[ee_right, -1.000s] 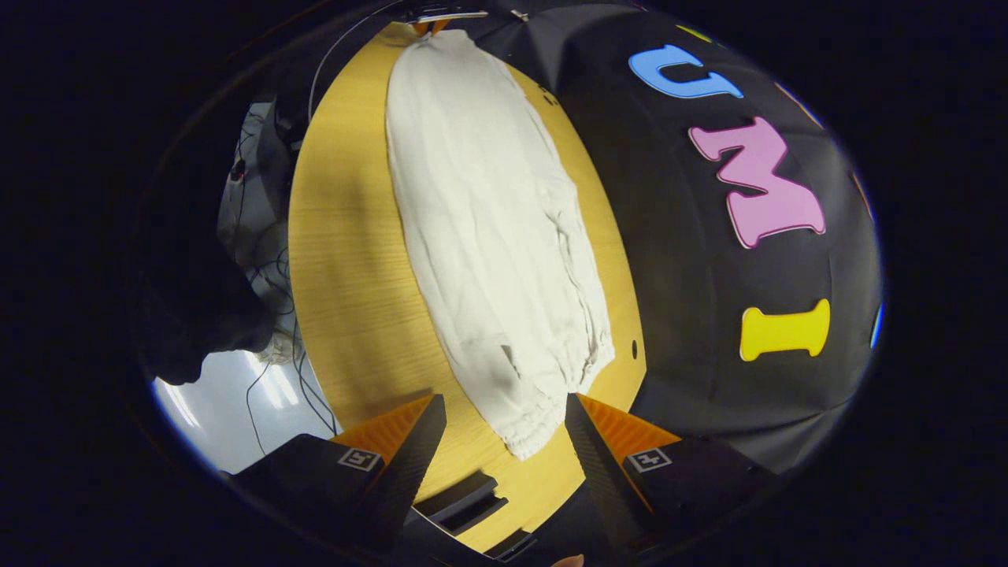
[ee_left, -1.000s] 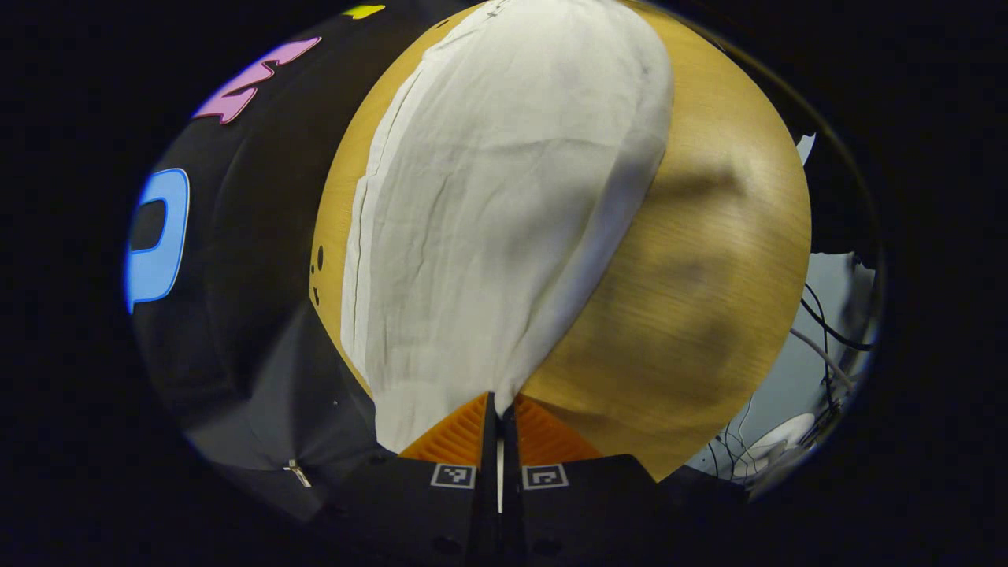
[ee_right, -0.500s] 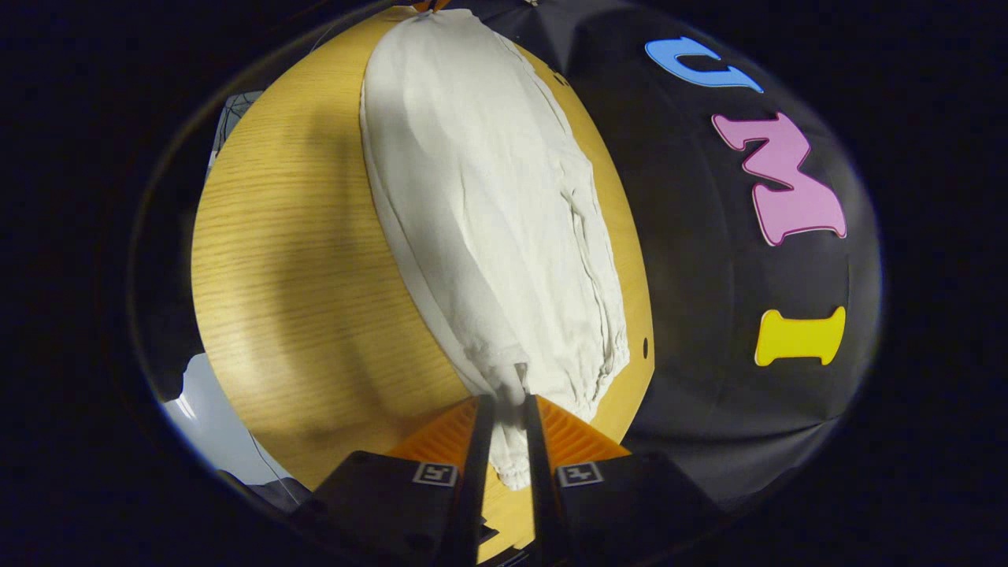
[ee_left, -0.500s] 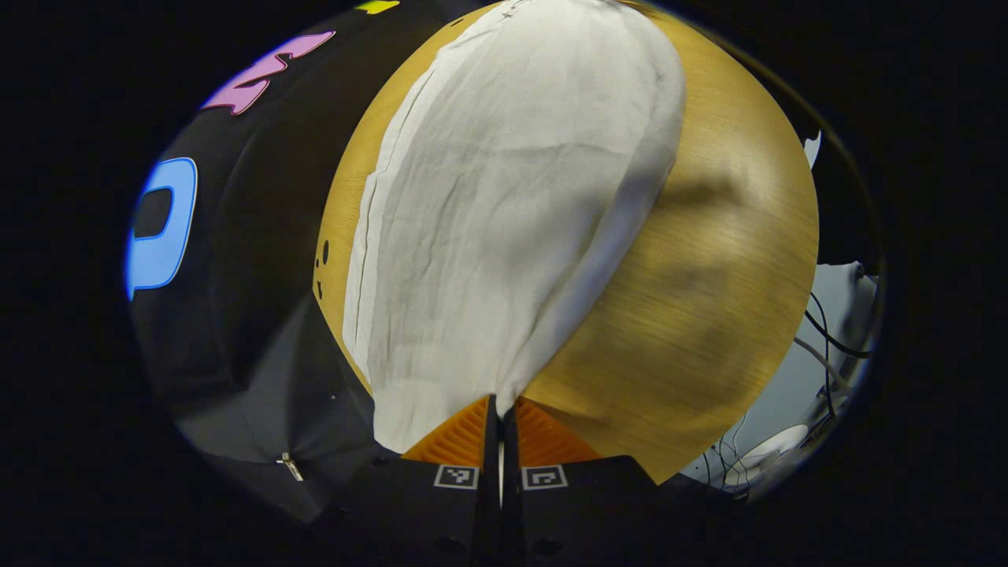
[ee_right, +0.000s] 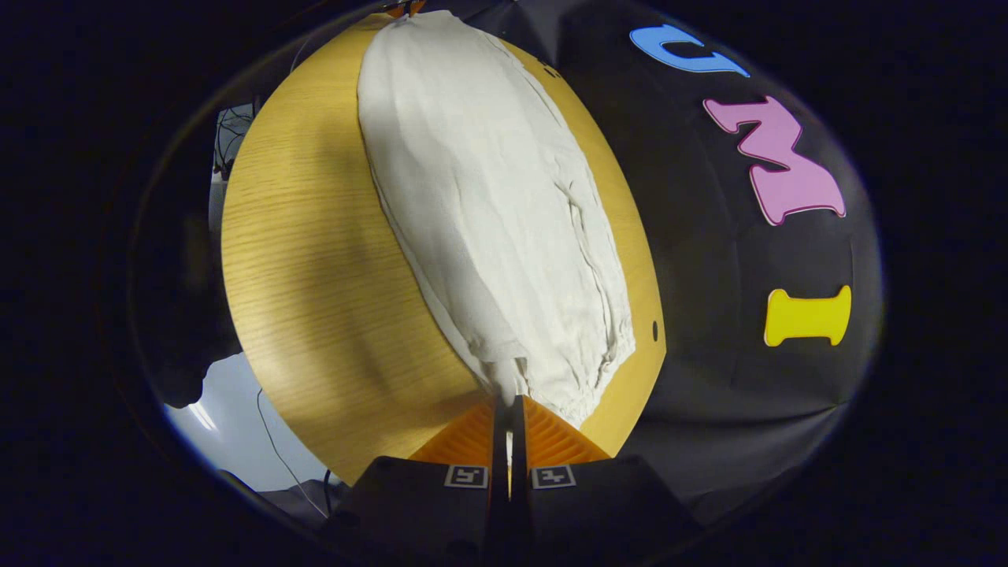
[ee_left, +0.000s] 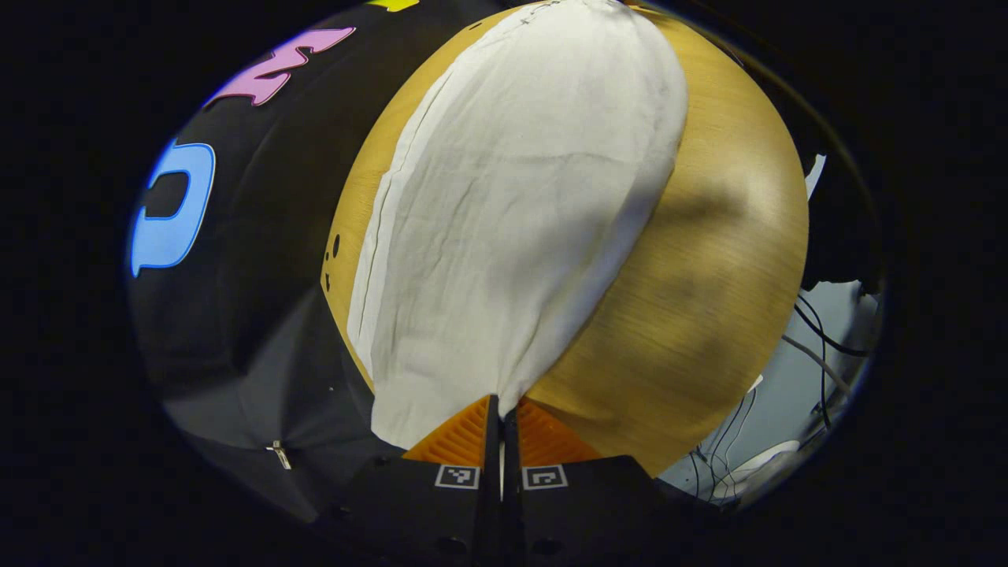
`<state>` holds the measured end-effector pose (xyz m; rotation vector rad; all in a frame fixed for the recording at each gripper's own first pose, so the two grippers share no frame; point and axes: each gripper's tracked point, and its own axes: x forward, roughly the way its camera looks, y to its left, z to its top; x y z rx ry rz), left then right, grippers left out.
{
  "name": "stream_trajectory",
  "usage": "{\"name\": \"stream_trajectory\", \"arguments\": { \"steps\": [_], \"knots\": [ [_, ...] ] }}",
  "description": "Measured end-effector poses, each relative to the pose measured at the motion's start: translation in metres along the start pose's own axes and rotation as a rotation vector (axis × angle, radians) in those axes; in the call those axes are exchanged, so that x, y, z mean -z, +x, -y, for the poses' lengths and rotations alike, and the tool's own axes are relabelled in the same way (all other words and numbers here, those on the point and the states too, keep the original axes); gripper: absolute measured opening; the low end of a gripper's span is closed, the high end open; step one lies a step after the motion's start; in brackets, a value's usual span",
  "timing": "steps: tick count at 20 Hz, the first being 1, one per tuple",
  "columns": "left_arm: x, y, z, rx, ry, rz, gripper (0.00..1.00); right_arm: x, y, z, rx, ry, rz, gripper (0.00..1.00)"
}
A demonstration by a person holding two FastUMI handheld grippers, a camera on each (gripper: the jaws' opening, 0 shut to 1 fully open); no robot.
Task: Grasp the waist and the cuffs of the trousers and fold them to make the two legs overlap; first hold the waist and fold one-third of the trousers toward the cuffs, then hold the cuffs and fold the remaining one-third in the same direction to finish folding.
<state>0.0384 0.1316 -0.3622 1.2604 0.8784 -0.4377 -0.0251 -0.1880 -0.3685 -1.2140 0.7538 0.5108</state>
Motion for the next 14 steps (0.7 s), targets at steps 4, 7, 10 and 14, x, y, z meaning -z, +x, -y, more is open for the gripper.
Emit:
{"name": "stream_trajectory", "arguments": {
  "steps": [4, 7, 10, 14],
  "knots": [
    [-0.004, -0.022, -0.023, -0.073, -0.099, 0.044, 0.05, -0.018, -0.018, 0.027, 0.092, 0.058, 0.033, 0.05],
    [-0.010, -0.027, -0.052, -0.119, -0.177, 0.058, 0.05, -0.025, -0.024, 0.055, 0.157, 0.122, 0.041, 0.05],
    [-0.022, -0.027, -0.089, -0.160, -0.237, 0.069, 0.05, -0.034, -0.017, 0.089, 0.214, 0.180, 0.041, 0.05],
    [-0.043, -0.014, -0.144, -0.202, -0.247, 0.101, 0.05, -0.042, -0.005, 0.130, 0.272, 0.239, 0.041, 0.05]
  ]
}}
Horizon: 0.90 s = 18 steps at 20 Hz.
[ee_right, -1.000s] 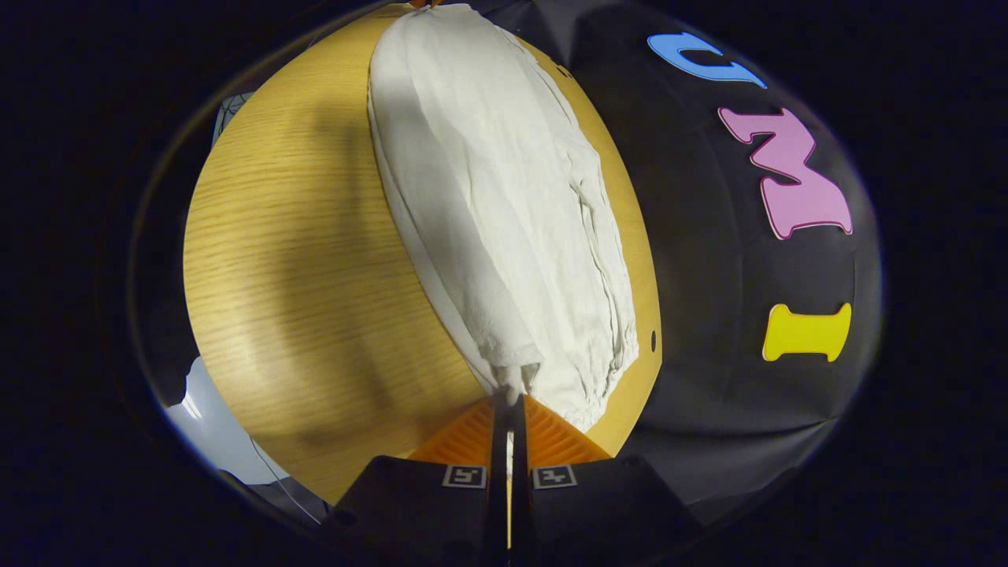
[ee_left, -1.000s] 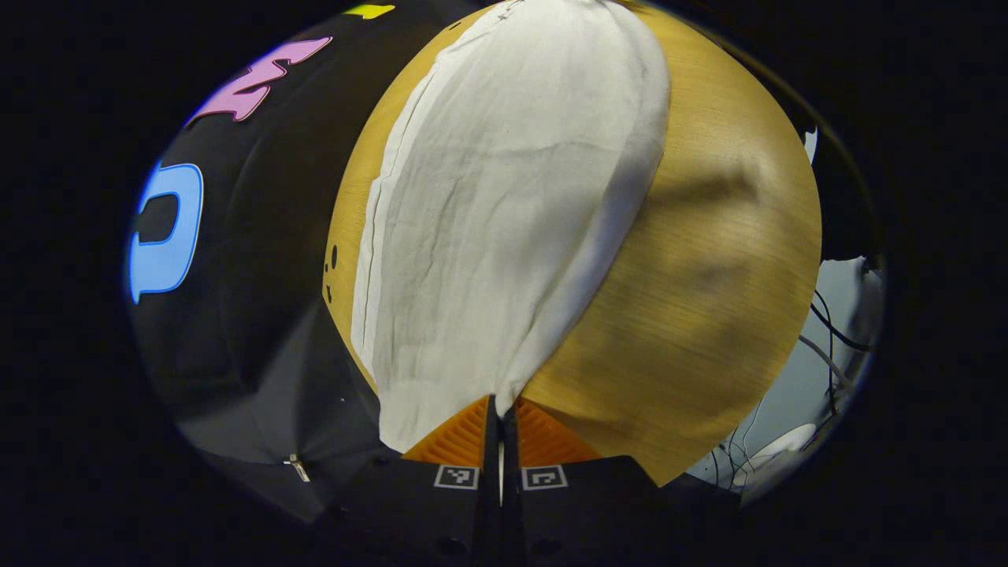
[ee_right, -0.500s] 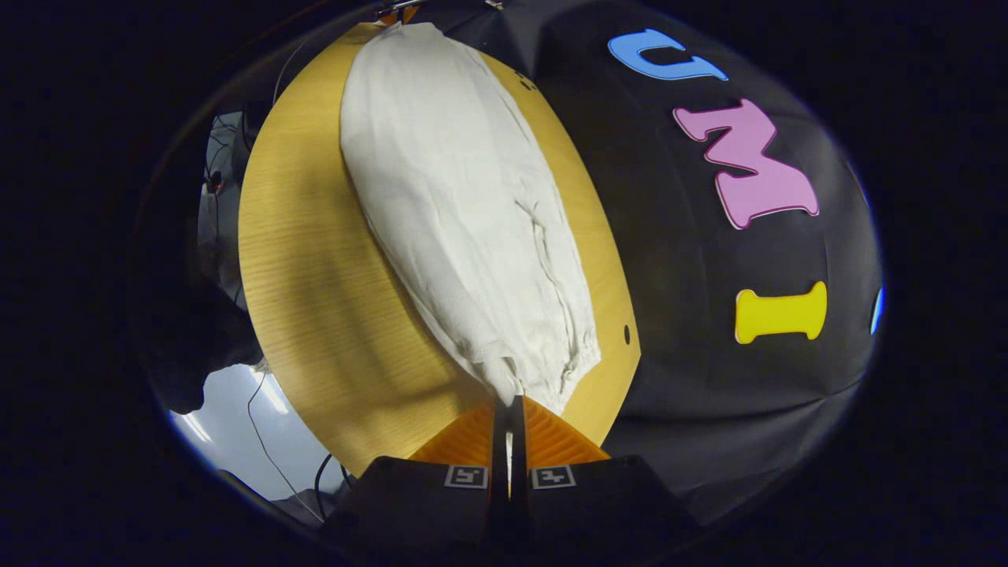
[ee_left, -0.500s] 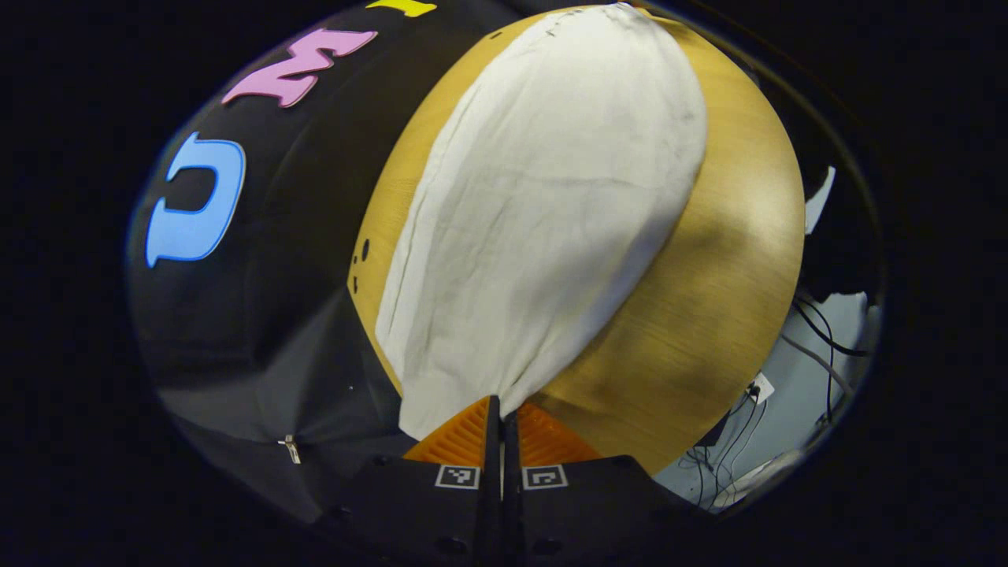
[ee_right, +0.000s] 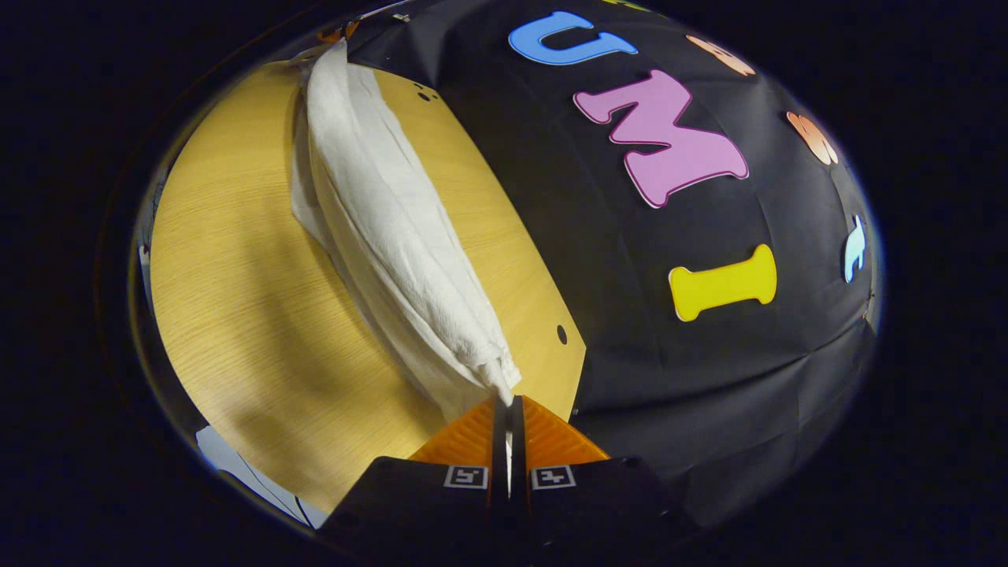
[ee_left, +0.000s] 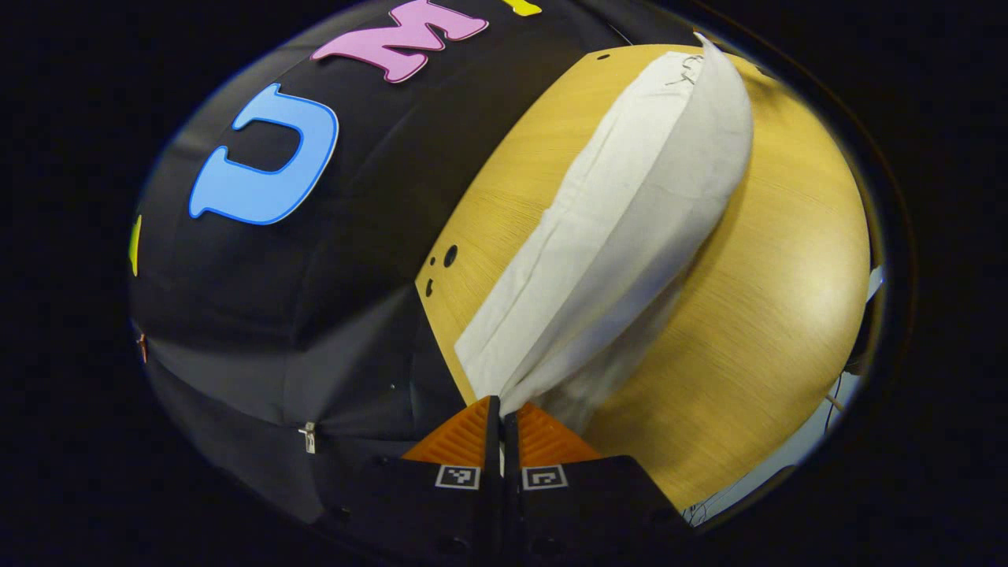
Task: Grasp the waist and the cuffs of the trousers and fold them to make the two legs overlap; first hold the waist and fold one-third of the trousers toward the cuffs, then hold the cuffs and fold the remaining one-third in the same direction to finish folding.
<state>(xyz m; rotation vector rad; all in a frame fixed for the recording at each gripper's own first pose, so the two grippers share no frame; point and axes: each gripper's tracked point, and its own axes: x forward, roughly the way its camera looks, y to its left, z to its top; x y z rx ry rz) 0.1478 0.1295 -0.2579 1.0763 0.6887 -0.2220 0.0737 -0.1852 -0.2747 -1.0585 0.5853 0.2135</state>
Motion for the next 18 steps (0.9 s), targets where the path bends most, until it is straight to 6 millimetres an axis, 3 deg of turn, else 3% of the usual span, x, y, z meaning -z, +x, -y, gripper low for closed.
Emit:
{"name": "stream_trajectory", "arguments": {
  "steps": [4, 7, 13, 18],
  "knots": [
    [-0.022, 0.033, -0.025, -0.004, 0.084, 0.017, 0.05, -0.015, 0.033, 0.019, 0.013, -0.005, 0.011, 0.05],
    [-0.027, 0.062, -0.027, 0.022, 0.121, -0.003, 0.05, -0.023, 0.063, 0.024, 0.000, -0.015, 0.013, 0.05],
    [-0.035, 0.121, -0.013, 0.063, 0.183, -0.057, 0.05, -0.015, 0.131, 0.007, -0.060, -0.019, -0.047, 0.05],
    [-0.038, 0.156, 0.002, 0.087, 0.237, -0.091, 0.05, 0.000, 0.164, -0.015, -0.110, -0.027, -0.101, 0.05]
  ]
}}
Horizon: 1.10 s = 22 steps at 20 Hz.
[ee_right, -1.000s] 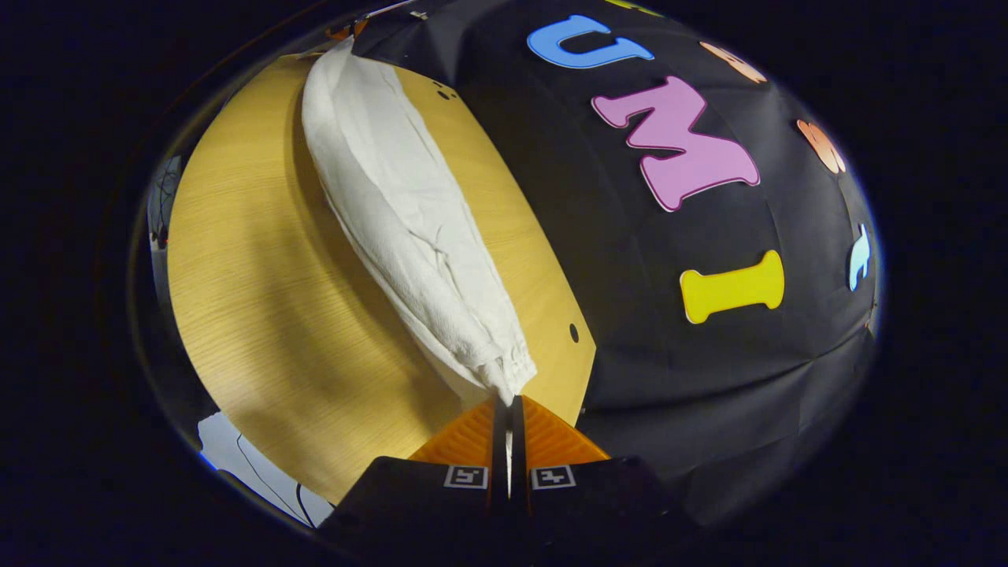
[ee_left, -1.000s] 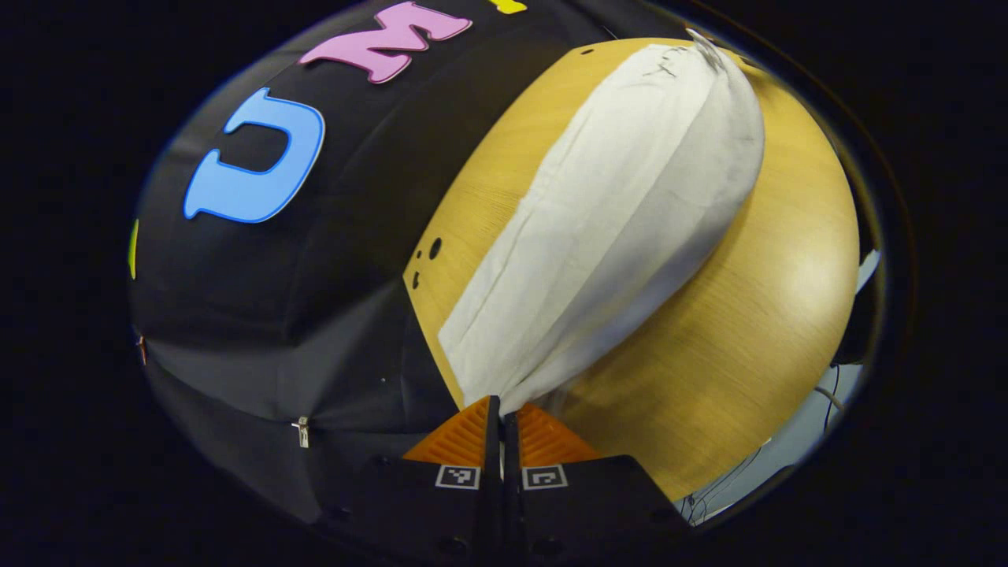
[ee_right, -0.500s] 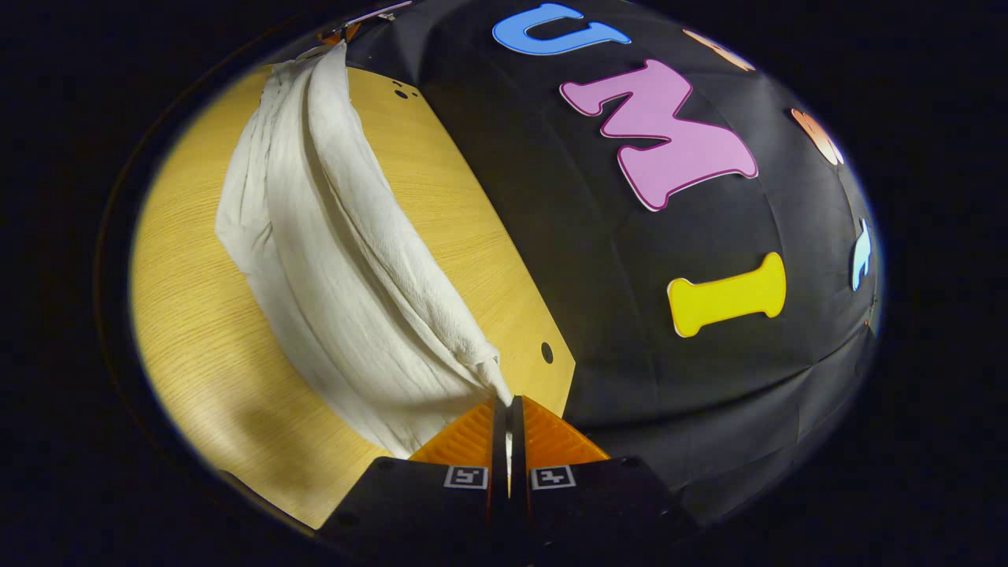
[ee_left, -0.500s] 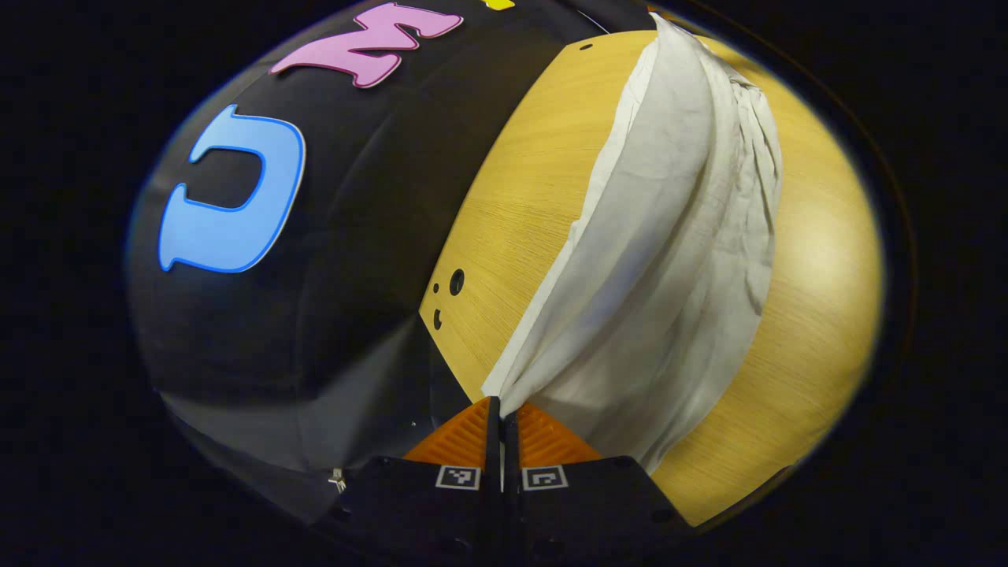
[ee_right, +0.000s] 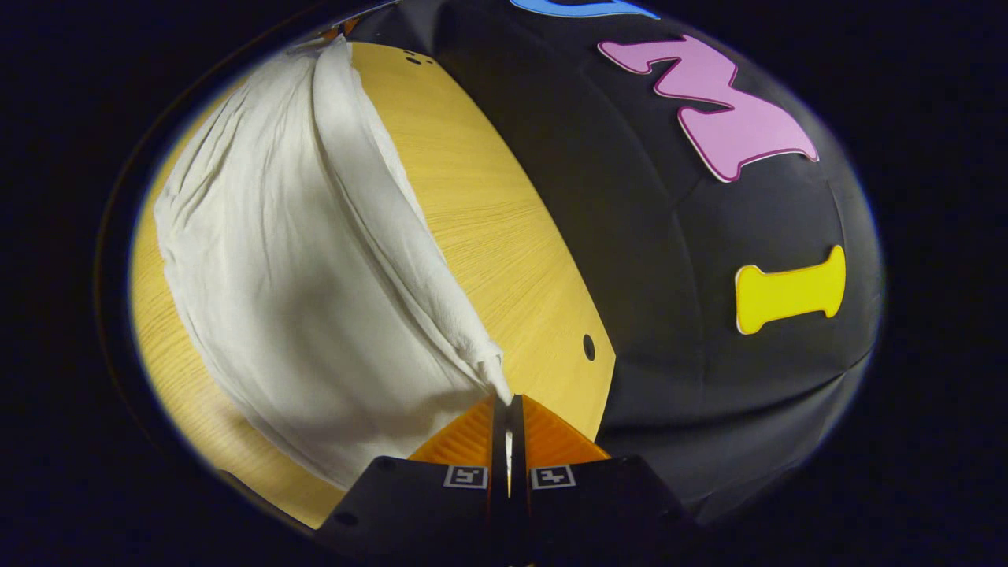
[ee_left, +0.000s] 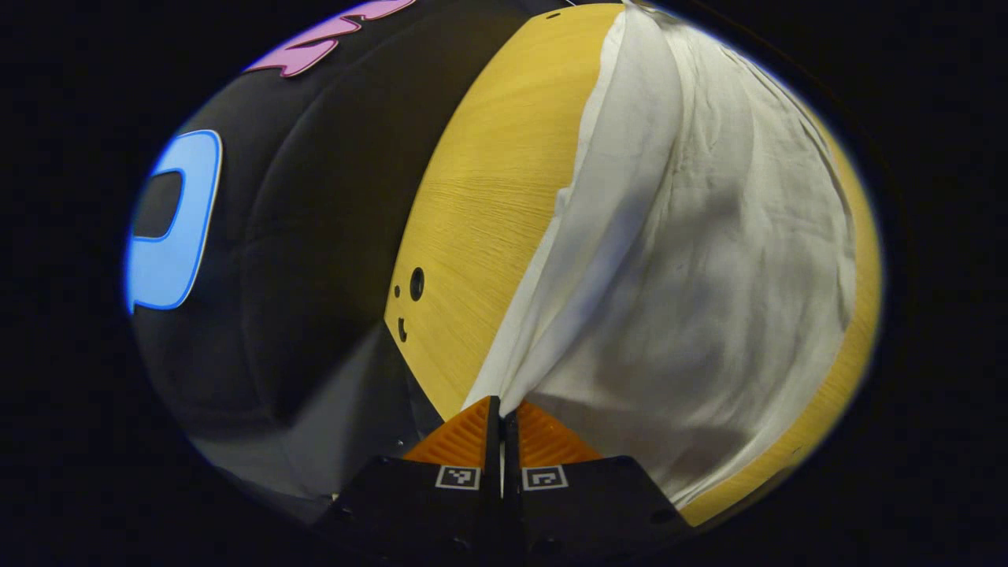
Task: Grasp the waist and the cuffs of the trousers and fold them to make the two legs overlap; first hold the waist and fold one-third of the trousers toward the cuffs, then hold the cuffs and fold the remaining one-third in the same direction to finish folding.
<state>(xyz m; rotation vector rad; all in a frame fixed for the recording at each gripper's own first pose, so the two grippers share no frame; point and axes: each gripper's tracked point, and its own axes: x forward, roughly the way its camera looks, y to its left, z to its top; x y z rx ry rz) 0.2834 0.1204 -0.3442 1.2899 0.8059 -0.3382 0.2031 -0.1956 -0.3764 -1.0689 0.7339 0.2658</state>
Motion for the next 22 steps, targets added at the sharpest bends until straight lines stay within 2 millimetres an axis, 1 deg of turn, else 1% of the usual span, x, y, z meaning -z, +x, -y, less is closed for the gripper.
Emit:
{"name": "stream_trajectory", "arguments": {
  "steps": [3, 6, 8, 10, 11, 12, 14, 15, 16, 17, 18, 19, 20, 21, 22],
  "knots": [
    [-0.002, 0.016, 0.011, 0.018, 0.015, -0.022, 0.05, 0.004, 0.015, -0.011, -0.030, -0.005, -0.032, 0.05],
    [-0.002, 0.025, 0.023, 0.042, 0.011, -0.042, 0.05, 0.015, 0.024, -0.033, -0.084, 0.012, -0.092, 0.05],
    [-0.002, 0.029, 0.021, 0.025, 0.018, -0.048, 0.05, 0.016, 0.025, -0.033, -0.067, 0.022, -0.103, 0.07],
    [-0.001, 0.025, 0.021, 0.001, 0.033, -0.062, 0.07, 0.013, 0.022, -0.029, -0.030, 0.014, -0.105, 0.08],
    [-0.001, 0.026, 0.020, -0.009, 0.039, -0.061, 0.07, 0.014, 0.025, -0.030, -0.020, -0.010, -0.110, 0.12],
    [-0.003, 0.026, 0.019, -0.027, 0.044, -0.061, 0.08, 0.013, 0.020, -0.029, -0.009, -0.040, -0.116, 0.14],
    [-0.002, 0.025, 0.008, -0.069, 0.063, -0.061, 0.23, 0.015, 0.020, -0.027, 0.022, -0.088, -0.129, 0.15],
    [-0.001, 0.025, 0.001, -0.091, 0.070, -0.054, 0.40, 0.015, 0.019, -0.025, 0.034, -0.097, -0.135, 0.19],
    [-0.001, 0.024, -0.007, -0.115, 0.074, -0.040, 0.48, 0.017, 0.017, -0.022, 0.043, -0.093, -0.140, 0.23],
    [0.002, 0.022, -0.014, -0.129, 0.076, -0.037, 0.75, 0.019, 0.012, -0.014, 0.064, -0.085, -0.147, 0.34],
    [0.007, 0.019, -0.018, -0.144, 0.077, -0.041, 0.89, 0.022, 0.005, -0.007, 0.086, -0.073, -0.150, 0.38],
    [0.013, 0.013, -0.025, -0.165, 0.075, -0.046, 0.97, 0.026, -0.001, 0.001, 0.107, -0.059, -0.153, 0.51],
    [0.017, 0.008, -0.030, -0.187, 0.069, -0.049, 0.97, 0.027, -0.013, 0.010, 0.128, -0.041, -0.154, 0.50],
    [0.021, 0.001, -0.034, -0.203, 0.054, -0.046, 0.97, 0.029, -0.023, 0.019, 0.150, -0.011, -0.151, 0.53],
    [0.022, -0.005, -0.037, -0.212, 0.037, -0.037, 0.98, 0.030, -0.030, 0.024, 0.164, 0.021, -0.140, 0.65]
  ]
}}
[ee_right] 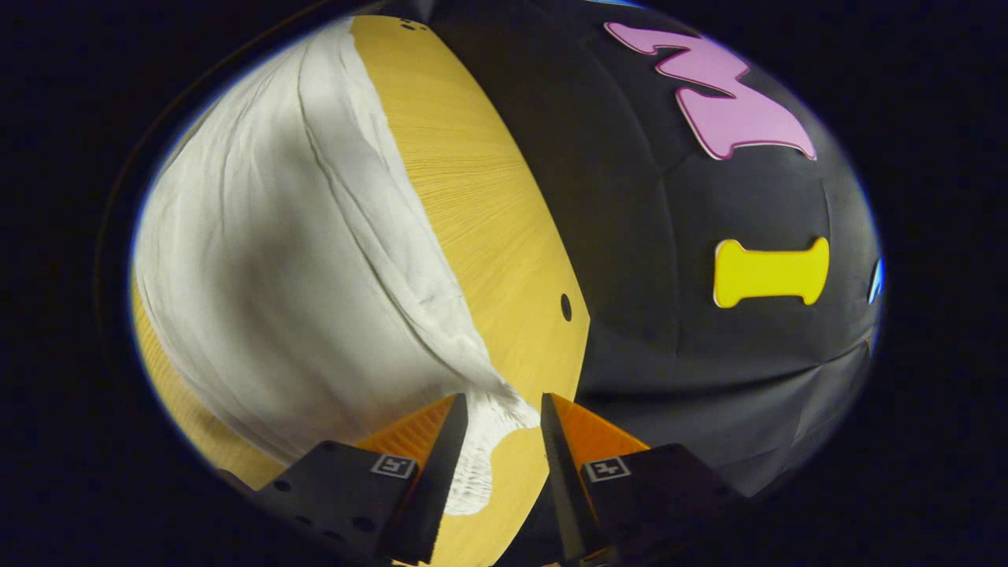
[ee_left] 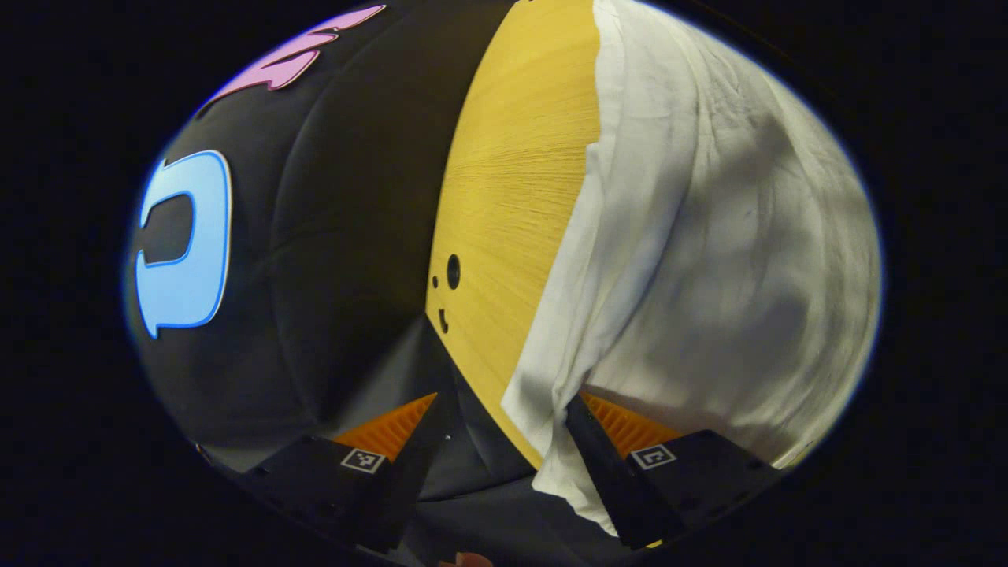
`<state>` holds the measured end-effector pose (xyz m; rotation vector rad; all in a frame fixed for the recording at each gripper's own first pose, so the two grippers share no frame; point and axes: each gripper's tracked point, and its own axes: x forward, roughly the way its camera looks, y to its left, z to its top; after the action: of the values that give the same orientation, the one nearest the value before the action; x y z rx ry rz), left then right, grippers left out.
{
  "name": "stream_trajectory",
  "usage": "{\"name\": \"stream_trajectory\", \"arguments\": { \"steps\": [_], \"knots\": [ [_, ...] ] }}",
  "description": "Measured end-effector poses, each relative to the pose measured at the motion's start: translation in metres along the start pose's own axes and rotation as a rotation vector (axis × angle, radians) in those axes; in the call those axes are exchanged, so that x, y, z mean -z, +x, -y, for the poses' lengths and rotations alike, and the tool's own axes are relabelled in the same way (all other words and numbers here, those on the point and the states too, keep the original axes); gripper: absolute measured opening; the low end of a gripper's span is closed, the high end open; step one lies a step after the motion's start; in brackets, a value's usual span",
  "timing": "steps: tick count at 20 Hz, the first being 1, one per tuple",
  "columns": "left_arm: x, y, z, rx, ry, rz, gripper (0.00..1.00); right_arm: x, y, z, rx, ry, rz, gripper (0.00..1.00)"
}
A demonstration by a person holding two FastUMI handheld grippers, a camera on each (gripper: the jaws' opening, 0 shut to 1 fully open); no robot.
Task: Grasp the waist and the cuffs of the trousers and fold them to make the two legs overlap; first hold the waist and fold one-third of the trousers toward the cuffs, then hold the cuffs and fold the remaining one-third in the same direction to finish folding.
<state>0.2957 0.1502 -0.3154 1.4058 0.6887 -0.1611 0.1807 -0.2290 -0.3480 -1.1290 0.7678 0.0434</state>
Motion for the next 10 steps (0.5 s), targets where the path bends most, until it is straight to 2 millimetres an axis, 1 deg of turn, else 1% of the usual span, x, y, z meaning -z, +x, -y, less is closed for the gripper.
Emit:
{"name": "stream_trajectory", "arguments": {
  "steps": [3, 5, 6, 8, 9, 10],
  "knots": [
    [-0.002, -0.026, -0.013, -0.029, -0.073, 0.045, 0.96, -0.003, -0.034, 0.021, 0.048, 0.163, 0.057, 0.70],
    [-0.006, -0.042, -0.016, -0.037, -0.139, 0.083, 0.96, -0.002, -0.054, 0.032, 0.061, 0.299, 0.082, 0.70],
    [-0.007, -0.053, -0.018, -0.044, -0.169, 0.095, 0.96, -0.004, -0.064, 0.033, 0.065, 0.371, 0.085, 0.70],
    [-0.007, -0.082, -0.018, -0.054, -0.236, 0.113, 0.96, -0.001, -0.084, 0.038, 0.065, 0.521, 0.090, 0.71],
    [-0.005, -0.092, -0.019, -0.058, -0.272, 0.119, 0.96, 0.000, -0.091, 0.038, 0.061, 0.601, 0.094, 0.73],
    [-0.004, -0.104, -0.017, -0.061, -0.315, 0.121, 0.96, 0.000, -0.097, 0.035, 0.046, 0.679, 0.092, 0.73]
  ]
}}
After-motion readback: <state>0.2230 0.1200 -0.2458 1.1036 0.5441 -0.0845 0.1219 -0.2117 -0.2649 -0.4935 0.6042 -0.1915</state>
